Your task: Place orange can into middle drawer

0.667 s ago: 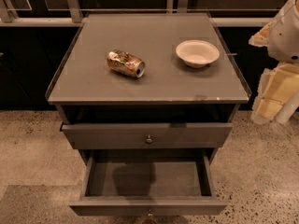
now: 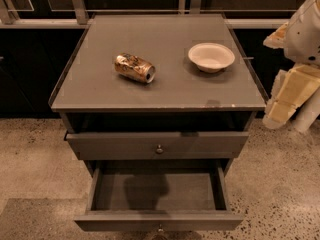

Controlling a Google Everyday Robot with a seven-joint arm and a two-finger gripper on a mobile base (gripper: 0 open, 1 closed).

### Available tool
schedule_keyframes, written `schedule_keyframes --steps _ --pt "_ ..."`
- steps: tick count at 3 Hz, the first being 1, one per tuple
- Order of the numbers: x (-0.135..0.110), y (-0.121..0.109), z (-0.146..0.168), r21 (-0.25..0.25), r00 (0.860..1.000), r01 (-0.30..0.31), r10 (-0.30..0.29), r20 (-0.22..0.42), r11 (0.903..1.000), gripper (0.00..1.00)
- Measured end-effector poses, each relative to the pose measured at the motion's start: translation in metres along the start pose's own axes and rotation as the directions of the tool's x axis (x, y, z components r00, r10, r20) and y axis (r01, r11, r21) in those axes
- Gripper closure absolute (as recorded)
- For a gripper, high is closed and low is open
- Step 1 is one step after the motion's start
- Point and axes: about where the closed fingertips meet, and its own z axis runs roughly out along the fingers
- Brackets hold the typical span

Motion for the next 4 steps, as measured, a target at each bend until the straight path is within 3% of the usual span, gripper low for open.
schedule_keyframes --steps 1,2,3,4 --pt "-0.025 -0.027 0.011 0.015 0.994 -0.042 0.04 0.104 0.999 0.0" --pt "-0.072 -0.059 0.027 0.034 0.984 -0.042 0.036 0.172 0.9986 0.0" --pt "-0.122 -0.086 0.052 0.021 0.983 -0.016 0.012 0.186 0.9996 0.0" --pt "-0.134 -0.086 0.053 0.021 0.981 0.001 -0.005 0.195 0.9998 0.0"
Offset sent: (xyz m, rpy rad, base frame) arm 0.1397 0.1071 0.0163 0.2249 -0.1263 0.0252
